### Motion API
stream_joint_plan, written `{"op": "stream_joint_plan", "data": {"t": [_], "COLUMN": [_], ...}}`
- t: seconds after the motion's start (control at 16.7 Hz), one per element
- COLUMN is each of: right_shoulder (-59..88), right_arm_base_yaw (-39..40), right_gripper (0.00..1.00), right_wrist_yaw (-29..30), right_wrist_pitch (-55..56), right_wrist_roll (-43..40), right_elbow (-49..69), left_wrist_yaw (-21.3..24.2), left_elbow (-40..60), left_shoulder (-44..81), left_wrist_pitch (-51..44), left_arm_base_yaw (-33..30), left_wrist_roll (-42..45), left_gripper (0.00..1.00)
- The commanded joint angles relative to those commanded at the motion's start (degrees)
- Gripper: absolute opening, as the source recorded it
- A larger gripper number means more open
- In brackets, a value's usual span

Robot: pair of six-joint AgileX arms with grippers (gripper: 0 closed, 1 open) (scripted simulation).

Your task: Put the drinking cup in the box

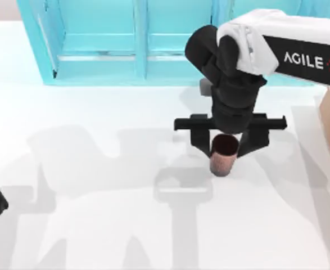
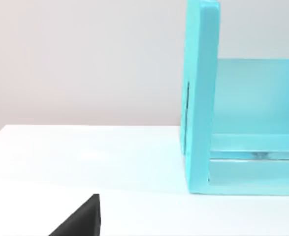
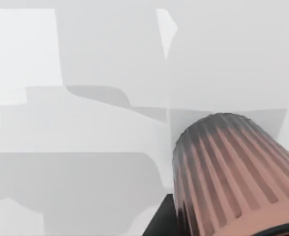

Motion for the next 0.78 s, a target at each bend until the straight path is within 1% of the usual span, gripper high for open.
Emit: {"op": "stream_joint_plan", "data": {"t": [0.3, 0.42, 0.6, 0.78], "right_shoulder": [-0.13, -1.08, -4.51, -9.57], "right_arm_base_yaw": [-0.1, -0.42, -4.97, -14.85], "right_gripper": [0.0, 0.0, 0.0, 0.0], "right_wrist_yaw": [-0.01, -0.1, -0.3, -0.32], "right_wrist_pitch": [0.02, 0.26, 0.22, -2.04], "right_wrist_roll": [-0.04, -1.95, -9.07, -20.16], "right_elbow": [0.02, 0.56, 1.62, 1.65], "left_wrist_yaw": [0.0, 0.0, 0.0, 0.0], "left_elbow": [0.0, 0.0, 0.0, 0.0], "left_shoulder": [0.0, 0.0, 0.0, 0.0], "left_wrist_pitch": [0.0, 0.0, 0.0, 0.0], "left_arm_base_yaw": [0.0, 0.0, 0.0, 0.0], "left_wrist_roll": [0.0, 0.0, 0.0, 0.0], "left_gripper": [1.0, 1.0, 1.0, 1.0]}}
